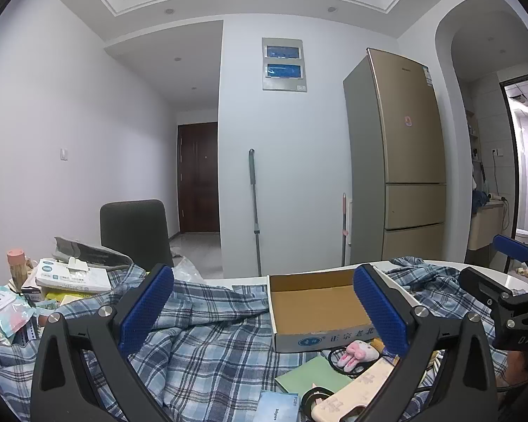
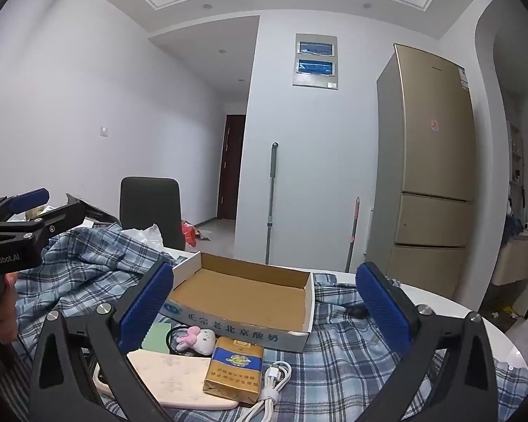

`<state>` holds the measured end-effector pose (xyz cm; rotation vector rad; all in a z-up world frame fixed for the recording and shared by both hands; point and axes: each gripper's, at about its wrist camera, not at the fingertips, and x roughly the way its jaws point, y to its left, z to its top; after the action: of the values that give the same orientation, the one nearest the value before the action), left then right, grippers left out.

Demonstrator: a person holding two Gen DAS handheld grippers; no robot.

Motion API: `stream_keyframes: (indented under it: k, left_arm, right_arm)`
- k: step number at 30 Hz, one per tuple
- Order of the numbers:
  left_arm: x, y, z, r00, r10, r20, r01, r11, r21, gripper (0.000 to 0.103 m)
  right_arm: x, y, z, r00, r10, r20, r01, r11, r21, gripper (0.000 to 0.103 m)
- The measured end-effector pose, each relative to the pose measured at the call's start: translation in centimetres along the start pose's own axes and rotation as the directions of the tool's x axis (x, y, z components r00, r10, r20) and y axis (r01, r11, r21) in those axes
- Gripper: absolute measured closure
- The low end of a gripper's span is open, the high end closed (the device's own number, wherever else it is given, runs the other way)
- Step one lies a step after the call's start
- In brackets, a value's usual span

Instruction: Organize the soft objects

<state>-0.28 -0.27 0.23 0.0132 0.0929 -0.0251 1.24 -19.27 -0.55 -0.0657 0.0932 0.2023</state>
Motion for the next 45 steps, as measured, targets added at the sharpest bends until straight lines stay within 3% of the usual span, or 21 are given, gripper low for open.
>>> stream_keyframes:
  k: [45]
  left_arm:
    - [-0.45, 0.25, -0.17, 1.000, 0.007, 0.012, -0.007, 1.000, 0.003, 0.000]
  right_arm:
    - [0.42, -0.49, -0.29, 1.000, -0.002, -0.012, 0.003, 1.000, 0.022, 0.000]
